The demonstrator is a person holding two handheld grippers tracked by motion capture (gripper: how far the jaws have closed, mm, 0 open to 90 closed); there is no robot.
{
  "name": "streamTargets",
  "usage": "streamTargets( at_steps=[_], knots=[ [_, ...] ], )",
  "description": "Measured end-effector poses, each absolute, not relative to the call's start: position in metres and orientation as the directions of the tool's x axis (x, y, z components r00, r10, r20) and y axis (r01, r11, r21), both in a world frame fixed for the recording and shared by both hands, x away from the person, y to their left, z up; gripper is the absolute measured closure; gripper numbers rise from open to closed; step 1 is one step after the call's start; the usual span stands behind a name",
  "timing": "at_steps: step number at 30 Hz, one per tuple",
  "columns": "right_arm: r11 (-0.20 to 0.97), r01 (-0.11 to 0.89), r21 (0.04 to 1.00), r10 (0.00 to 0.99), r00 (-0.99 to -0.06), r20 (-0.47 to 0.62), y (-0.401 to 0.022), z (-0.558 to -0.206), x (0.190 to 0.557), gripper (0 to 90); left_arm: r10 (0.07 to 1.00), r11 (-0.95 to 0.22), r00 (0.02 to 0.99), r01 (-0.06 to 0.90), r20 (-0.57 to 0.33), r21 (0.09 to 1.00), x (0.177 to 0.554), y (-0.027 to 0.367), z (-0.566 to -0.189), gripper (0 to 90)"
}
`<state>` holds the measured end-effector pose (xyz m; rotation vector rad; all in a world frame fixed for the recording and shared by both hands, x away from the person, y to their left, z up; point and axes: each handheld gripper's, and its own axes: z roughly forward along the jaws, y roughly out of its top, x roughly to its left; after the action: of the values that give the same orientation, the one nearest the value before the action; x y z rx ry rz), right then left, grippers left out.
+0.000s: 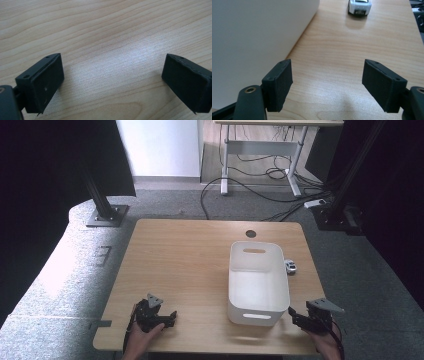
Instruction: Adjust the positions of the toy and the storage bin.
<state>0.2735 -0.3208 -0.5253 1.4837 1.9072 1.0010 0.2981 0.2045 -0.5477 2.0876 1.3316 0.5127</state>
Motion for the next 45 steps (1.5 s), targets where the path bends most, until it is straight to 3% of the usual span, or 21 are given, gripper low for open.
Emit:
streamTargets(
  at_steps=[45],
  knots=[
    [0.036,0.436,0.899,0.953,-0.287,0.100,-0.307,-0.439,0.281,23.3,0.908,-0.311,0.419,0.674,0.000,0.670,0.298,0.204,-0.548,4.1]
  ],
)
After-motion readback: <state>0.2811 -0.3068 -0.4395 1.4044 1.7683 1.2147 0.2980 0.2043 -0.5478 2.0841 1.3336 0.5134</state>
